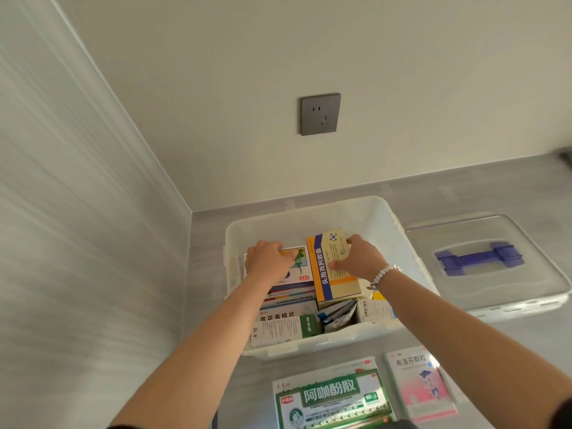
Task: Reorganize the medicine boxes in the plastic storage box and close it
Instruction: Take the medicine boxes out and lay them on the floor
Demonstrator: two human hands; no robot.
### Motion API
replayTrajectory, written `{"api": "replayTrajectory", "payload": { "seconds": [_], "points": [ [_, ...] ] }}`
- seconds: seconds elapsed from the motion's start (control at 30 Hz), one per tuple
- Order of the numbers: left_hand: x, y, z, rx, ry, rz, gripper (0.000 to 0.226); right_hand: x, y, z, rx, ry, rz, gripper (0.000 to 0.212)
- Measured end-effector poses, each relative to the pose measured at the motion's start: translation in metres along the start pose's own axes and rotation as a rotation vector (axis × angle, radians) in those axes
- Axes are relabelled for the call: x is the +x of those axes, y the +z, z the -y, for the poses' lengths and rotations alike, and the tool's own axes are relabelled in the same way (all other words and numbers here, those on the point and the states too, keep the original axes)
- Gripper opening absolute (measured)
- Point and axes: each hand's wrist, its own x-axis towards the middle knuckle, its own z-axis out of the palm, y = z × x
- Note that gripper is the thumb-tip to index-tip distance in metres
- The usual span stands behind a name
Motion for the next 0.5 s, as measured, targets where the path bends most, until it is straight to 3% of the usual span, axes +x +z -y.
{"api": "replayTrajectory", "payload": {
  "seconds": [0.2,0.33,0.5],
  "points": [
    [0.002,0.003,0.003,0.07,0.01,-0.016,0.046,-0.001,-0.003,-0.004,0.038,0.012,0.029,0.067],
    [0.001,0.007,0.003,0.157,-0.001,0.084,0.057,-0.002,-0.009,-0.009,0.039,0.025,0.011,0.07],
    [0.002,0.011,0.002,0.25,-0.01,0.086,0.065,-0.004,-0.016,-0.018,0.06,0.051,-0.017,0.071]
  ]
}}
